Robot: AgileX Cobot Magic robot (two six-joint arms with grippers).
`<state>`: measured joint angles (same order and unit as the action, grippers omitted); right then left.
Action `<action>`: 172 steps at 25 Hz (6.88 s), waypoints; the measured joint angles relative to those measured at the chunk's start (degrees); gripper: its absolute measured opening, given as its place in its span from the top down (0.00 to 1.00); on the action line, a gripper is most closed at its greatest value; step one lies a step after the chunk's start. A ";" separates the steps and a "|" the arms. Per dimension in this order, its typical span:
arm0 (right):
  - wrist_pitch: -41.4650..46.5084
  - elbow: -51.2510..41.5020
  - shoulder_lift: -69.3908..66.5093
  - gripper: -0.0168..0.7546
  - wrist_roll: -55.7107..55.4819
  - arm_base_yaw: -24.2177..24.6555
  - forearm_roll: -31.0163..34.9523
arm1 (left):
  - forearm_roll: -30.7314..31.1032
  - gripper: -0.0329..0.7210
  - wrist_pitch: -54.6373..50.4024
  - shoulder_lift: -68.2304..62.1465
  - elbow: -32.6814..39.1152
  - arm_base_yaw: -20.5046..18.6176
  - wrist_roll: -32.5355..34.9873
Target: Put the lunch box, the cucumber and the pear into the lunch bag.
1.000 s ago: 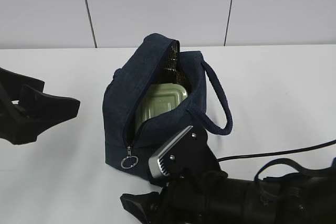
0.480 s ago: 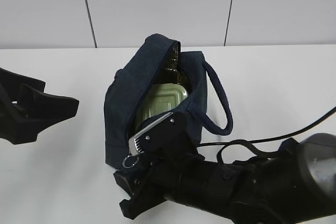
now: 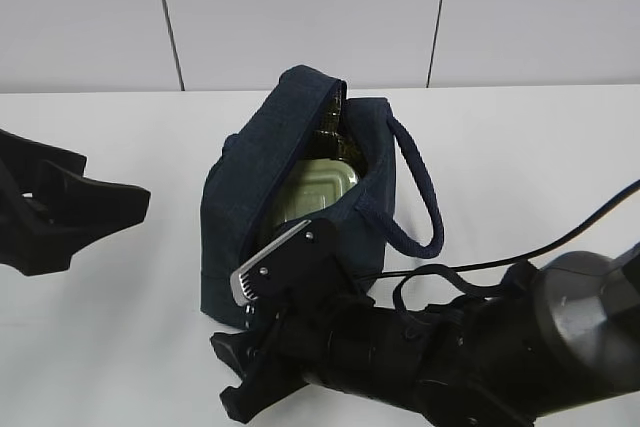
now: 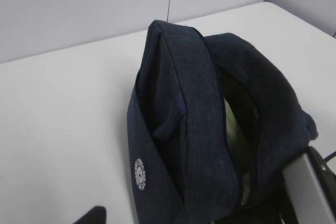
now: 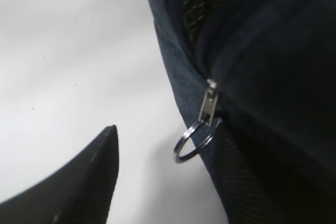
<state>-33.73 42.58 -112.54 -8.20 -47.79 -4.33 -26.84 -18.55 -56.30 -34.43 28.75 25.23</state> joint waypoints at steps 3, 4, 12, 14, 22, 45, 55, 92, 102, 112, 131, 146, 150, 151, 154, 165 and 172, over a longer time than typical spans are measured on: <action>0.11 0.00 0.00 0.43 -0.09 0.00 -0.61 | 0.00 0.34 0.00 0.00 0.00 0.00 0.00; 0.20 0.00 0.00 0.45 -0.09 0.00 -1.12 | 0.00 0.34 0.00 0.00 0.00 0.00 0.00; 2.63 0.00 0.00 0.61 -0.22 0.00 -1.55 | 0.00 0.34 0.00 0.00 0.00 0.00 0.02; 2.63 0.00 0.00 0.64 -0.11 0.00 -1.17 | 0.00 0.34 -0.05 0.00 0.00 0.00 0.02; 2.76 0.00 0.00 0.66 2.73 0.00 2.63 | 0.00 0.34 -0.05 0.00 0.00 0.00 0.02; 2.66 0.00 0.00 0.98 6.22 0.00 6.86 | 0.00 0.34 -0.05 0.00 0.00 0.00 0.02; 12.56 0.00 8.32 0.98 6.29 0.00 7.11 | 1.98 0.34 -0.21 0.00 0.00 0.00 0.02; 32.62 8.34 24.41 0.98 15.10 0.00 6.31 | -49.15 0.45 -26.38 -12.13 0.00 -23.59 58.50; 32.71 8.34 24.68 0.98 15.22 0.00 6.41 | -47.62 0.45 -24.27 -16.49 0.00 -20.20 75.68; 32.74 8.43 24.68 0.98 15.22 0.00 6.60 | -54.28 0.45 -20.69 -27.66 -0.06 -16.41 81.64; 32.74 8.43 24.77 0.98 15.30 0.00 6.60 | -63.20 0.47 -22.50 -32.76 -0.48 -16.41 87.83; 32.74 8.43 24.77 0.98 15.30 0.00 6.60 | -63.99 0.88 -19.43 -32.76 -0.55 -13.24 88.64; 32.74 8.43 24.77 0.98 15.30 0.00 6.98 | -63.99 0.94 -19.31 -32.76 -0.55 -13.10 88.64; 32.74 8.43 24.77 0.98 15.30 0.00 7.40 | -63.99 0.94 -19.31 -32.76 -0.55 -13.08 88.64; 32.58 8.98 24.77 0.98 15.30 0.00 8.95 | -63.99 0.94 -19.31 -32.76 -0.55 -13.08 88.64; 35.61 15.54 24.77 0.98 15.30 9.45 12.62 | -64.24 0.95 -19.43 -32.76 -0.63 -13.08 88.64; 35.94 22.42 18.81 0.98 15.34 17.47 12.75 | -64.38 0.95 -19.64 -32.76 -0.84 -13.08 88.64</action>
<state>2.20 65.00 -93.74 7.13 -30.32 8.42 -91.22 -38.19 -89.06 -35.27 15.67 113.87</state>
